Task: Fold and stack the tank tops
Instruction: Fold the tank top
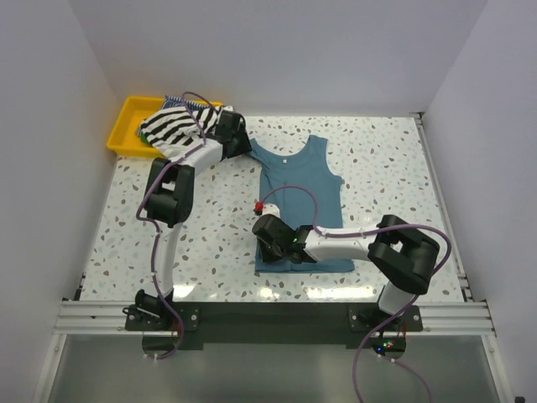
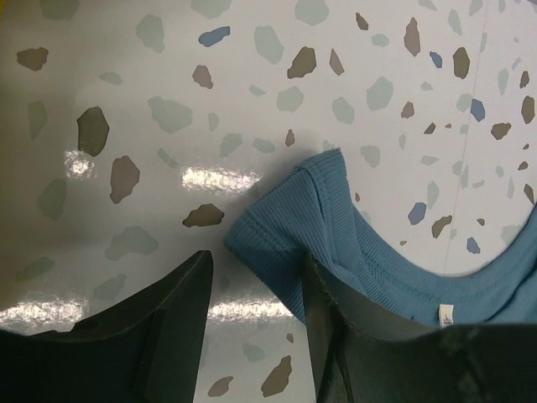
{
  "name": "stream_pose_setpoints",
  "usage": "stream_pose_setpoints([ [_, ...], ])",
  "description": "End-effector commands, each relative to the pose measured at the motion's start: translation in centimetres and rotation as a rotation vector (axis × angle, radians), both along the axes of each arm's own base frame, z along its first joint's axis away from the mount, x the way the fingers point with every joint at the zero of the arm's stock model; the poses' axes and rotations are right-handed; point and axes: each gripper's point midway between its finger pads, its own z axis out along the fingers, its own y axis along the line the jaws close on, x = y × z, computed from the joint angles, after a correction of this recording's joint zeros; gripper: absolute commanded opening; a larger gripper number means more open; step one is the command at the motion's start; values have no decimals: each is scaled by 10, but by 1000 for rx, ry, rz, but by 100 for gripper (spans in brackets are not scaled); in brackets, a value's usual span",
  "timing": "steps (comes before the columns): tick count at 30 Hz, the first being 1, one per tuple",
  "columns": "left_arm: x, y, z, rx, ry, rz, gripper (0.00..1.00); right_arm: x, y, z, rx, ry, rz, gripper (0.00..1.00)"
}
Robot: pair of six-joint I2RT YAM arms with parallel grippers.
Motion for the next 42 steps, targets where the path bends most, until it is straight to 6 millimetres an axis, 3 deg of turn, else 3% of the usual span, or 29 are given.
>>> stream_pose_setpoints([
  [1,14,-8,28,-49,-94,-20,50,-19,-27,-28,-97,69,7,14],
  [4,12,-11,27,-77,-104,-20,44,-20,-28,-30,-101,73,13,14],
  [12,25,-21,57,-146,-188,-27,10,-27,-30,-37,-126,88,66,7],
  [15,30,-26,73,-173,-220,-30,6,-29,-28,-38,-122,96,93,6],
  [28,47,-60,105,-257,-324,-77,9,-32,-13,-43,-77,116,139,5],
  [34,54,-85,95,-279,-324,-137,18,-27,-4,-44,-79,110,138,5],
  [39,51,-96,86,-312,-311,-191,32,-22,14,-42,-42,120,127,5],
  [42,49,-100,97,-325,-331,-229,48,-17,26,-36,8,121,101,8],
])
